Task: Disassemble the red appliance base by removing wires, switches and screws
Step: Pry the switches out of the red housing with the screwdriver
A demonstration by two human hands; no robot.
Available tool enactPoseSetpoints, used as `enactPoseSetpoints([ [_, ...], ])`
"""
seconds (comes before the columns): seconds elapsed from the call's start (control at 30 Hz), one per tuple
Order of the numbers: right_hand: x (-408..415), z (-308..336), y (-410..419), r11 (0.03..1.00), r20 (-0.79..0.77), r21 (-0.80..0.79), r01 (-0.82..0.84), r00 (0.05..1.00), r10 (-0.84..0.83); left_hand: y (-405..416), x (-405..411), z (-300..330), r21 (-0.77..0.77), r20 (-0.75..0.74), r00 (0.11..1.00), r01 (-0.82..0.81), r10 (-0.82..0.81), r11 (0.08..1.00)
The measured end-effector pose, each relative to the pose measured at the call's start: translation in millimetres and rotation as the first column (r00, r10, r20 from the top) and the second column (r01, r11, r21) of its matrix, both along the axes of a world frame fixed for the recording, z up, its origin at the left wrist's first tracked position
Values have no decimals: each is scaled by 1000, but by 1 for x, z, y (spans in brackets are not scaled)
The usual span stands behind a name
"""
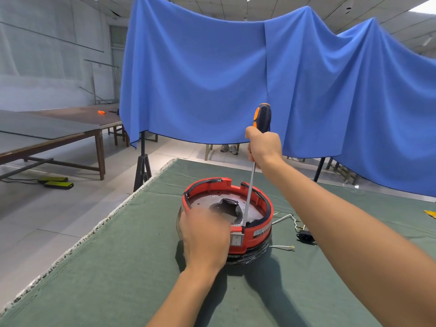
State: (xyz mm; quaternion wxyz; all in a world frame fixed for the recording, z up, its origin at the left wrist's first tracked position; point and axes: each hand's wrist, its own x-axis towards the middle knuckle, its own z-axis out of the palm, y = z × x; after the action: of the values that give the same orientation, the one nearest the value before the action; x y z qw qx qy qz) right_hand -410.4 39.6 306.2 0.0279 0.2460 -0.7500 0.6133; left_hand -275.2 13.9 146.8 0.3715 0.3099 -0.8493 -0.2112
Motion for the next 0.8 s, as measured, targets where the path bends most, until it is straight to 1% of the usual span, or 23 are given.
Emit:
enactPoseSetpoints([
  [0.1,2,0,13,996,6,-86,3,1000,-3,-1,1,0,-3,-16,1000,6,-6,1000],
  [0.17,9,0,27,981,-12,-196,-12,1000,10,-1,1,0,-10,-38,999,9,-10,1000],
  [0.23,20,-2,41,948,-47,-313,-55,998,43,-1,0,-1,-14,-81,997,13,-14,1000],
  [0.33,35,-5,58,906,-97,-417,-78,994,41,-2,-1,-1,17,-153,988,23,-20,1000],
  [0.43,44,-5,68,863,-106,-498,-87,994,39,-1,-1,-1,18,-141,990,23,-20,1000],
  [0.53,49,-3,70,846,-117,-522,-109,992,55,-1,0,-1,3,-100,995,22,-21,1000],
  [0.8,57,-12,68,854,-128,-506,-122,990,66,-1,1,1,8,-55,998,14,-13,1000],
])
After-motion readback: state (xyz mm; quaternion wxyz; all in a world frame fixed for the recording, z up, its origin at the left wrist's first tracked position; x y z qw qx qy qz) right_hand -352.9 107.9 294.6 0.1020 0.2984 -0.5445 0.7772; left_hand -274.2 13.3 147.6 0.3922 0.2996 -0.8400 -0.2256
